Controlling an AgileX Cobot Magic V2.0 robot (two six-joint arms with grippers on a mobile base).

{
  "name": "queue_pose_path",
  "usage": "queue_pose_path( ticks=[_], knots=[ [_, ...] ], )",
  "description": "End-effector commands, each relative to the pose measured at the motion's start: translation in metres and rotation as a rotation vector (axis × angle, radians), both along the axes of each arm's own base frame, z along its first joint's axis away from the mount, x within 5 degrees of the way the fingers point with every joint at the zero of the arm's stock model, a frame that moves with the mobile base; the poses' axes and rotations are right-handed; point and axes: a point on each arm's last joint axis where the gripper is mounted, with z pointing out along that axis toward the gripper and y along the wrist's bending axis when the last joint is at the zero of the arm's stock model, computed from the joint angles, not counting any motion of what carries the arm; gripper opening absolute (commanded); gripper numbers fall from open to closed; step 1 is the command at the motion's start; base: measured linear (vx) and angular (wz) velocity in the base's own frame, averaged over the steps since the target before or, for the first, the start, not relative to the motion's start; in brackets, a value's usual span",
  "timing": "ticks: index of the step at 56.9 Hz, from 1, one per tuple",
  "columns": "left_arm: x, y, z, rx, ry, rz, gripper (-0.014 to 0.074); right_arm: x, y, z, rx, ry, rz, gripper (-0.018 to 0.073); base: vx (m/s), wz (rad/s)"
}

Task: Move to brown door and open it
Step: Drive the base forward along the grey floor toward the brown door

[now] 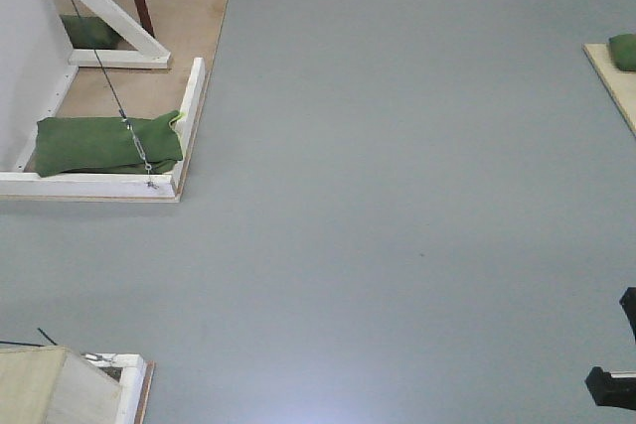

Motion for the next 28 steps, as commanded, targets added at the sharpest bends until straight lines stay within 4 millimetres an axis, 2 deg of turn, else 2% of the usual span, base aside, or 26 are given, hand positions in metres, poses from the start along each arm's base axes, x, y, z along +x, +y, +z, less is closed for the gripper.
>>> queue_pose_path(
  ticks=[1,28],
  knots=[
    [-0.0029,-0.0008,0.0146,-0.011,-0.114,-0.009,-0.0006,0.0012,-0.0007,0.0048,-0.007,-0.079,-0.009,0.0,0.0,0.0],
    [-0.003,-0.001,0.0147,-0.011,-0.115,-0.012,-0.0006,0.0012,-0.0007,0.0048,-0.007,-0.079,-0.009,0.0,0.01,0.0]
  ],
)
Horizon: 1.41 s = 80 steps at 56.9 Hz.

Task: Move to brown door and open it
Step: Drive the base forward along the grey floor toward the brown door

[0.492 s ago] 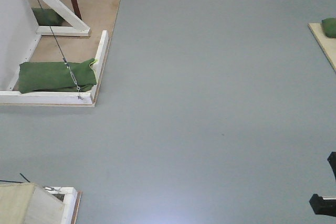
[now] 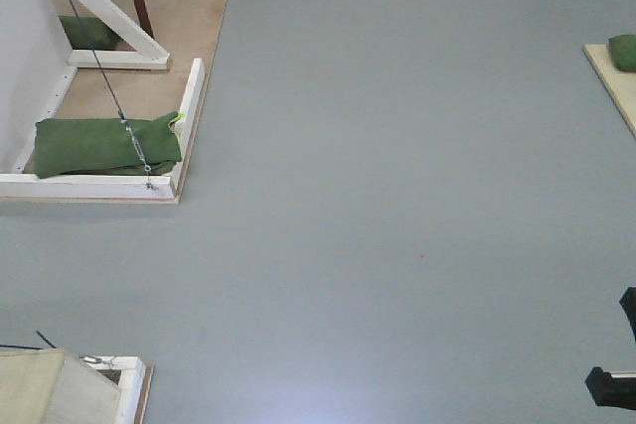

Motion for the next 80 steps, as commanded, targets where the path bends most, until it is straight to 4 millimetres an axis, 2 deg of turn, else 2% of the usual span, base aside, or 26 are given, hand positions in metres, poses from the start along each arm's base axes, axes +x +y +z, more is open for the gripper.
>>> queue_pose_path(
  ticks=[1,64,80],
  knots=[
    [-0.003,-0.001,0.0147,-0.011,-0.115,-0.012,-0.0006,0.0012,-0.0007,0.0048,-0.007,-0.079,-0.009,0.0,0.02,-0.01],
    [-0.0034,-0.002,0.0149,-0.012,-0.119,-0.031,-0.0006,0.0008,-0.0002,0.0048,-0.006,-0.082,0.001,0.0,0.11,0.01],
    [-0.0035,0.002,0.0149,-0.007,-0.119,0.043,-0.0006,0.0007,0.0012,0.0048,-0.006,-0.082,0.027,0.0,0.26,-0.17]
  ],
)
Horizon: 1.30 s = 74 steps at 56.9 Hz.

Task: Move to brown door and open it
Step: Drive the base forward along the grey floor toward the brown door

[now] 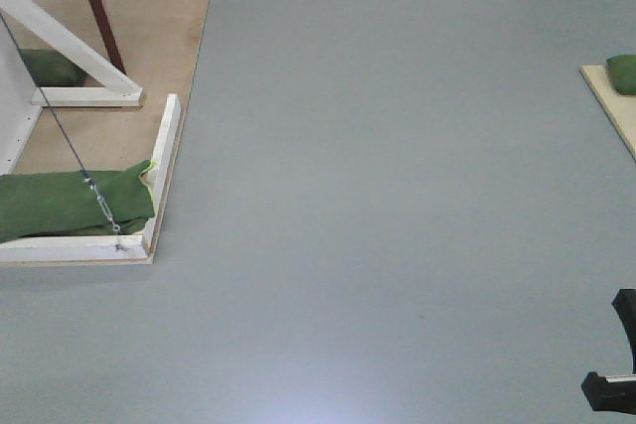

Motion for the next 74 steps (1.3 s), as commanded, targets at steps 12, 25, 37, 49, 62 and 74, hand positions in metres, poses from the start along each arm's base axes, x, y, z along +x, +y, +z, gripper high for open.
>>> queue_pose_path(
  ticks=[12,25,37,49,62,74],
  knots=[
    [-0.0031,-0.0005,0.0147,-0.005,-0.116,-0.002,-0.0006,0.0009,-0.0006,0.0052,-0.005,-0.086,-0.006,0.0,0.34,-0.12],
    [-0.0031,-0.0005,0.0147,-0.005,-0.116,-0.002,-0.0006,0.0009,-0.0005,0.0049,-0.005,-0.082,-0.005,0.0,0.4,-0.04],
    [-0.003,-0.0009,0.0147,-0.006,-0.116,-0.008,-0.0006,0.0009,-0.0005,0.0049,-0.005,-0.082,-0.005,0.0,0.44,0.03],
    [-0.003,-0.0012,0.0147,-0.006,-0.116,-0.014,-0.0006,0.001,-0.0005,0.0048,-0.005,-0.081,-0.004,0.0,0.46,0.04],
    [-0.0031,-0.0033,0.0161,-0.008,-0.118,-0.053,-0.0006,0.001,-0.0005,0.0048,-0.005,-0.081,-0.004,0.0,0.45,0.04],
    [-0.0031,-0.0049,0.0161,-0.01,-0.118,-0.084,-0.0006,0.001,-0.0005,0.0048,-0.005,-0.081,-0.004,0.0,0.44,0.05]
  ],
)
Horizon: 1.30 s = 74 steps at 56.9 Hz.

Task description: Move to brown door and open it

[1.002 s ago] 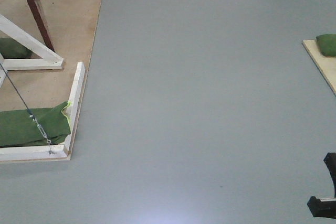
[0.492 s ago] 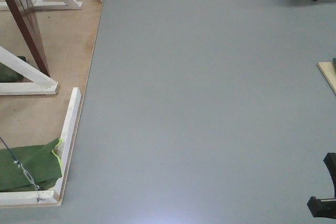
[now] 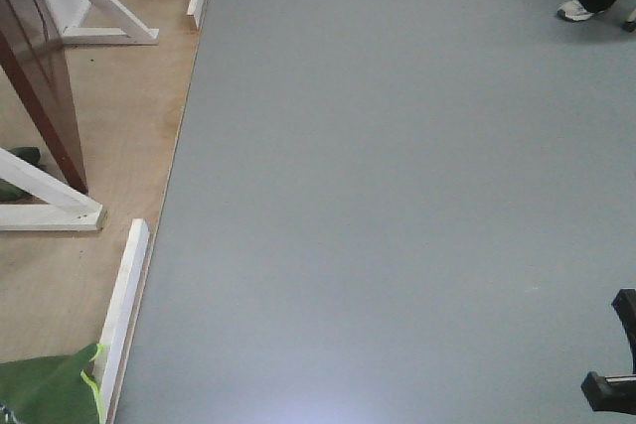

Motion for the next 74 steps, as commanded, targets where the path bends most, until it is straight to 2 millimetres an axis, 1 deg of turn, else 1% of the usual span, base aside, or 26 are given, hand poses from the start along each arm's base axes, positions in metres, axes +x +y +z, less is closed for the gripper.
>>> queue_pose_path(
  ticks=[1,74],
  knots=[
    [-0.0032,-0.0012,0.0161,-0.014,-0.117,-0.018,-0.0006,0.001,-0.0005,0.0051,-0.006,-0.084,-0.005,0.0,0.44,0.06],
    [-0.0031,-0.0012,0.0161,-0.014,-0.116,-0.018,-0.0006,0.0011,-0.0005,0.0053,-0.006,-0.087,-0.005,0.0,0.42,0.02]
  ],
)
